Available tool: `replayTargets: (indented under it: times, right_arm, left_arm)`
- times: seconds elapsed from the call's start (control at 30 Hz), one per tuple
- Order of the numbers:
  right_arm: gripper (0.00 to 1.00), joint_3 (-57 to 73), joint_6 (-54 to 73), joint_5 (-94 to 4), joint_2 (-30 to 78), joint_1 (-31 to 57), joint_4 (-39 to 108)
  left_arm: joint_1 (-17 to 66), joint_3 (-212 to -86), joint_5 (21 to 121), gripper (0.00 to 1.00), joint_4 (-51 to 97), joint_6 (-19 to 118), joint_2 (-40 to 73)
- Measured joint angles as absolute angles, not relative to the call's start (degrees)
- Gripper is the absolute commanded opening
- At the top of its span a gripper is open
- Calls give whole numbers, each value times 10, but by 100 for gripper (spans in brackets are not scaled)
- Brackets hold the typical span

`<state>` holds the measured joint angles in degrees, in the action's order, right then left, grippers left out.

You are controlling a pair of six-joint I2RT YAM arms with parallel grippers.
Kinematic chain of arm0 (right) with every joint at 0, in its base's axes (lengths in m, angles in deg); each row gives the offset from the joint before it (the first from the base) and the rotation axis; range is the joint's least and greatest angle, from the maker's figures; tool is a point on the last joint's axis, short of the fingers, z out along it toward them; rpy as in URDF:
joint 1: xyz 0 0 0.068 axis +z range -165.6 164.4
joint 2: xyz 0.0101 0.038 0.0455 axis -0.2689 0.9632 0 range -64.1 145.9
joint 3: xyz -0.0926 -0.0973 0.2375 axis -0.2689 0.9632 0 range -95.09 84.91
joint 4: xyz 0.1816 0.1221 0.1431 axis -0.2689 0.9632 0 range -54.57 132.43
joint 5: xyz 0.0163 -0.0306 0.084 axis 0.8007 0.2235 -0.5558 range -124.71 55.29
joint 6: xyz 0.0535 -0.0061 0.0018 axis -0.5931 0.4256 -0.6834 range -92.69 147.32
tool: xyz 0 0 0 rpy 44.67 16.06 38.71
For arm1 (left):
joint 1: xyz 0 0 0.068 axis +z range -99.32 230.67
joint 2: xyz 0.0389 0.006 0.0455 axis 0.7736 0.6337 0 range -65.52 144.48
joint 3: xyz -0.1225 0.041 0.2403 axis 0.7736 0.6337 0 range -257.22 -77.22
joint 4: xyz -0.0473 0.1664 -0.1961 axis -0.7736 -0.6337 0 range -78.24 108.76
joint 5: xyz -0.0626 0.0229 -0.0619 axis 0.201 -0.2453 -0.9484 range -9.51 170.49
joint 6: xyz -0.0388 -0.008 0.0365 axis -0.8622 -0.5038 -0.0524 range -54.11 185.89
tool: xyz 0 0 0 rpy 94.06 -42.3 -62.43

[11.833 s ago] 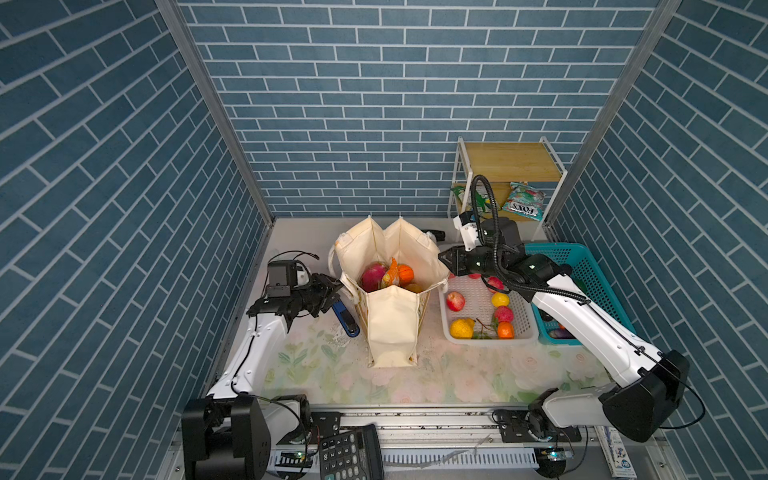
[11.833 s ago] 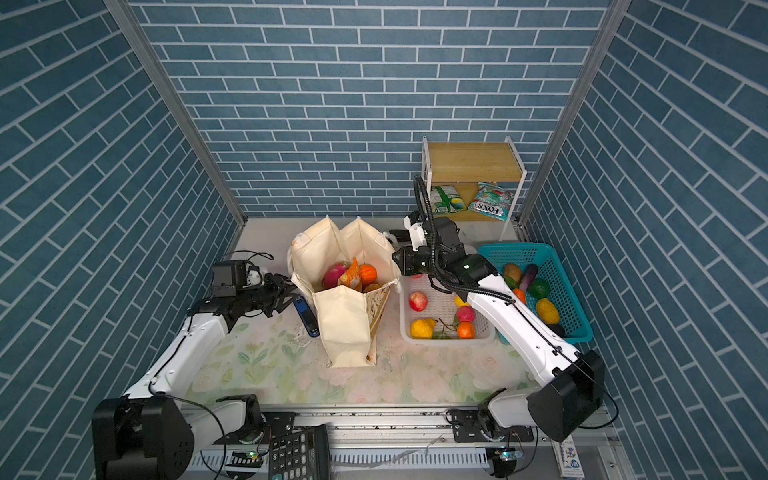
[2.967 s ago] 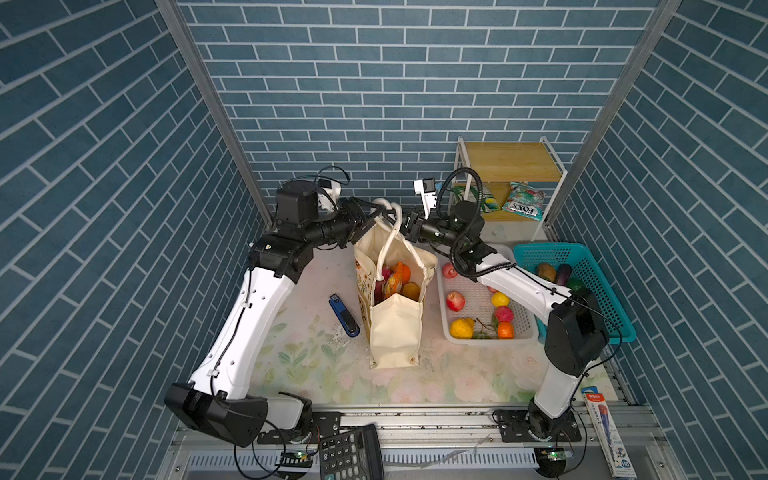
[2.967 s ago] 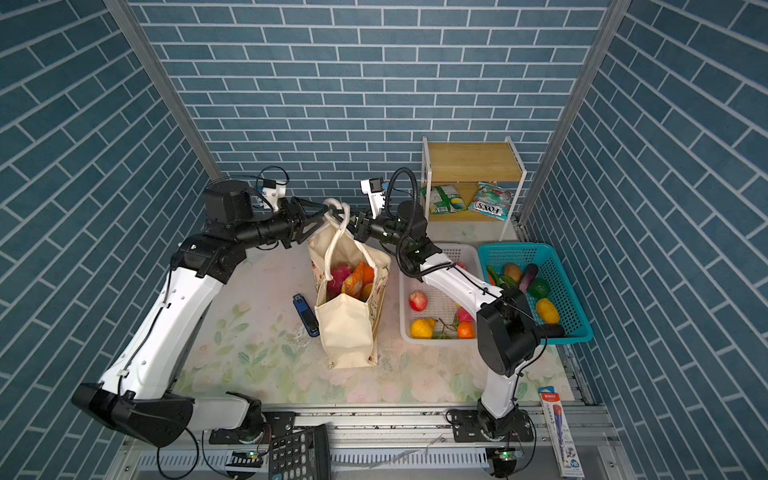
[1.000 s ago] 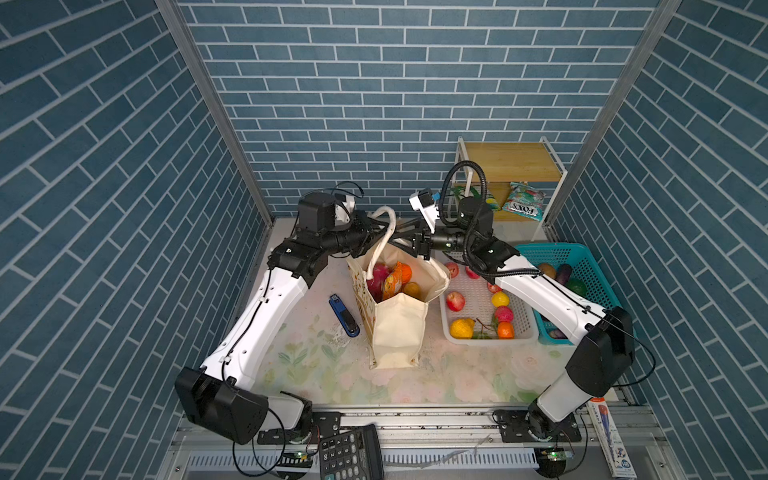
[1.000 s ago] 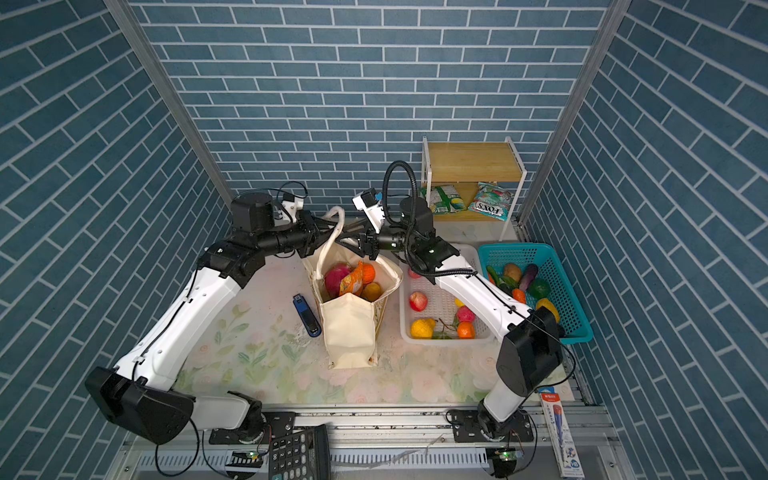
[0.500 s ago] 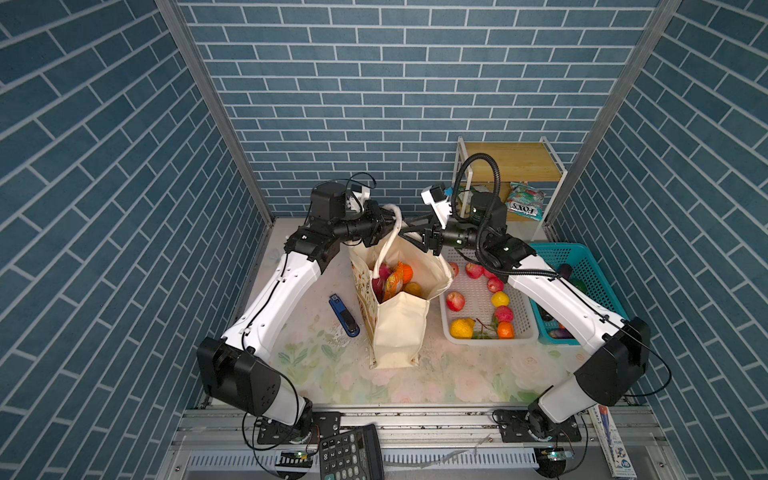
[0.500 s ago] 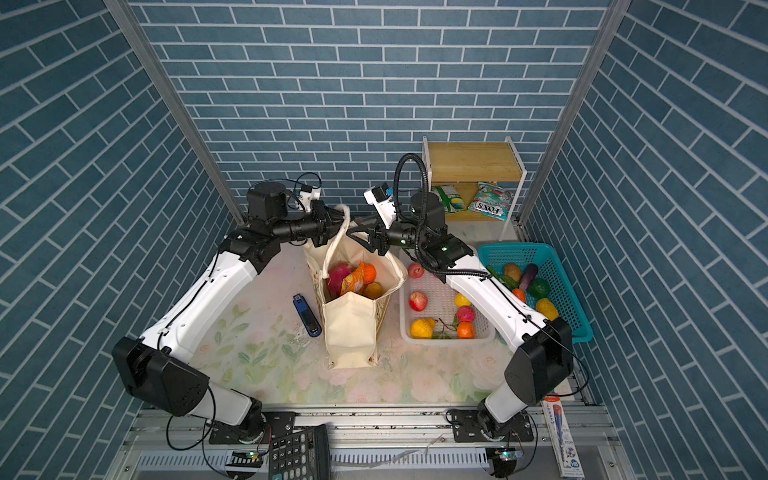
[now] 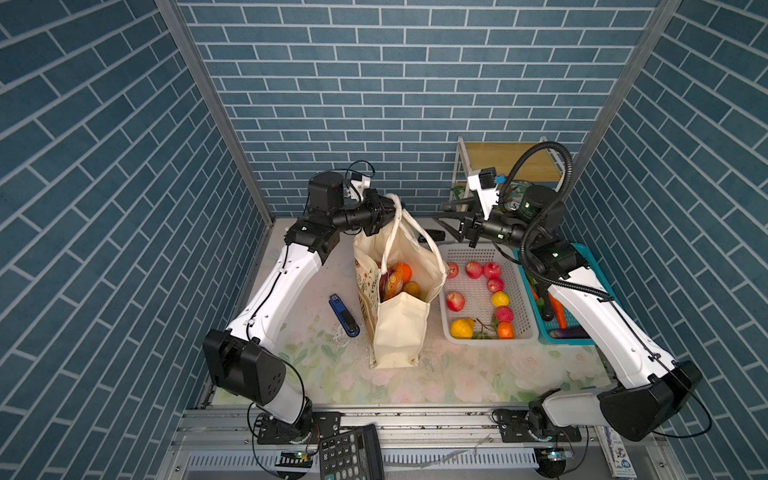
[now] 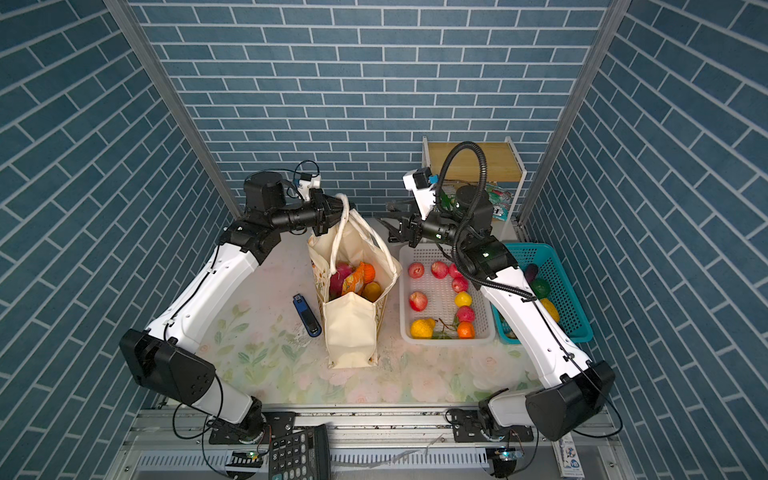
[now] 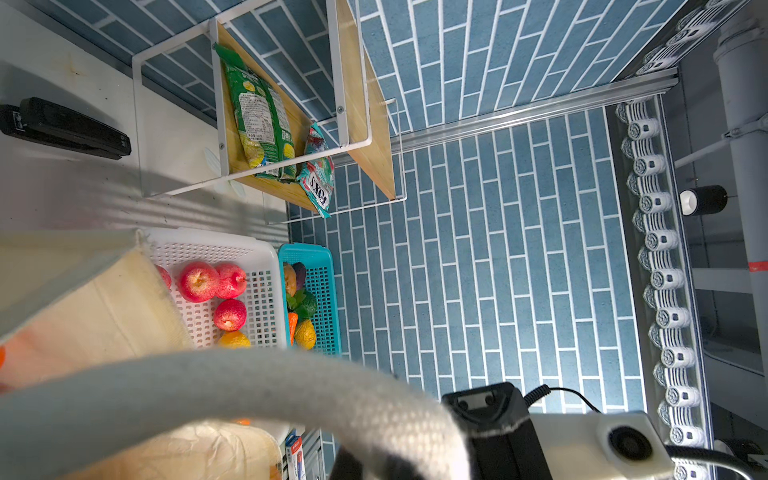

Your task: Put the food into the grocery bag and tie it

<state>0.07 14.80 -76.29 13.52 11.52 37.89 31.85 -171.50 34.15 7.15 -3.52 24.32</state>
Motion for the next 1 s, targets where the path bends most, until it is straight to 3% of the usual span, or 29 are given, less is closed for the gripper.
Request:
replayTargets:
  times: [0.3,0.83,1.0]
  right_arm:
    - [17,96,71,-807,158,82,322]
    - [17,161,-66,-866,217,179,95]
    - [24,171,-133,-855,243,191,-4]
  left_arm:
    - [324,-1766,311,0,31,-24,248]
    - [326,-1792,296,0,-9,-15,255]
    - [326,-1796,296,0,-10,-14,262]
